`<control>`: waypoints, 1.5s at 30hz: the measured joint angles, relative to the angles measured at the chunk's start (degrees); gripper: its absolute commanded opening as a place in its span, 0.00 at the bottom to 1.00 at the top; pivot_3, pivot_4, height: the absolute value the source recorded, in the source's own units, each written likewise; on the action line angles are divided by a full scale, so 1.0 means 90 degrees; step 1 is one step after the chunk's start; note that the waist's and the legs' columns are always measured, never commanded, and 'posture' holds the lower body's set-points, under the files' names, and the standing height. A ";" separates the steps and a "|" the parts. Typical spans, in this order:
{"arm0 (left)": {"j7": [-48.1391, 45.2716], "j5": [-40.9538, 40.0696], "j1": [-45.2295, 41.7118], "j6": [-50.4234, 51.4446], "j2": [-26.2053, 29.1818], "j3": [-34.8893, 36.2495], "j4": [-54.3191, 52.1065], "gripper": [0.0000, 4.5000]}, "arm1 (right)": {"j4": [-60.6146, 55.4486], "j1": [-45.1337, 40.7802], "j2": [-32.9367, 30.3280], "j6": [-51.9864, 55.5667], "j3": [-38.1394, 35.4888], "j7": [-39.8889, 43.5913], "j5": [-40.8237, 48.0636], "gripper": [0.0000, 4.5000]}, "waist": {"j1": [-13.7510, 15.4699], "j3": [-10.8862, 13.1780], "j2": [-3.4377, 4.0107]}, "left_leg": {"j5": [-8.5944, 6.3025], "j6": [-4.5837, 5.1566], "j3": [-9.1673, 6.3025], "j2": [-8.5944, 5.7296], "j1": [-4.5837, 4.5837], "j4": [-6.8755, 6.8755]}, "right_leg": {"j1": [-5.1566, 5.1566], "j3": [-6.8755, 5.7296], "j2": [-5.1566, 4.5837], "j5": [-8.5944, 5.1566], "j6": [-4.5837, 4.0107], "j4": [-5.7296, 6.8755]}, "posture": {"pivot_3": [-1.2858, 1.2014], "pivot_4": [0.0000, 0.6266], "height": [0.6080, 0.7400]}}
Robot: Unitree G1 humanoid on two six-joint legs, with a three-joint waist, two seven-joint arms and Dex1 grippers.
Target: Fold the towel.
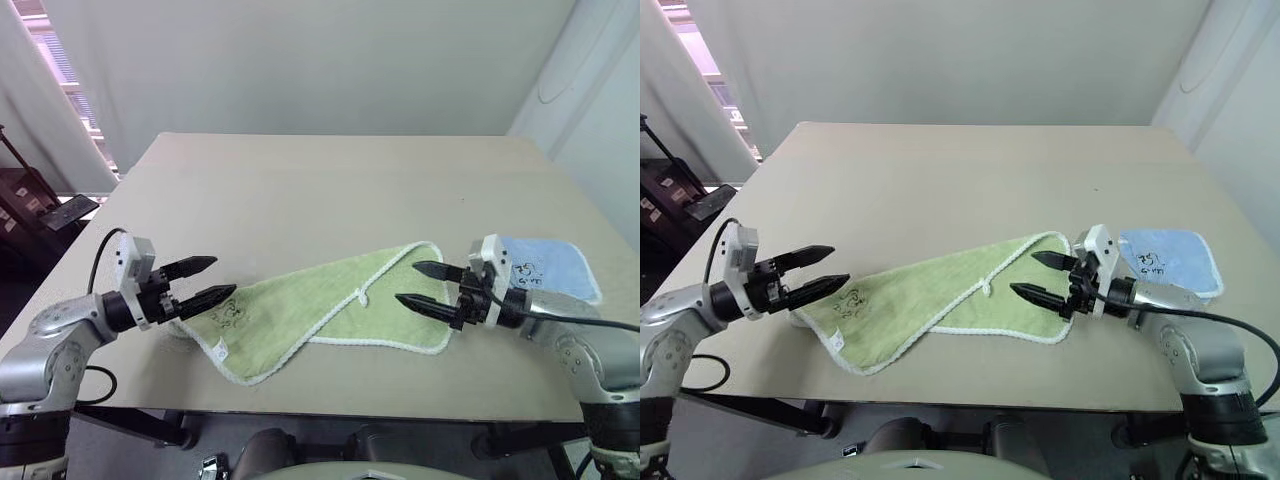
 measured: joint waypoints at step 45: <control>0.0670 -0.0319 -0.0079 0.0023 -0.0840 -0.0935 -0.1206 0.99 | 0.7308 -0.3937 0.0577 -0.2851 0.1110 -0.0007 -0.3224 1.00 | -0.0063 0.0002 0.0016 | 0.0008 -0.0002 0.0005 -0.0003 0.0001 0.0004 | 0.0002 0.0000 0.0007 0.0002 -0.0004 0.0011 | 0.52 0.00 0.88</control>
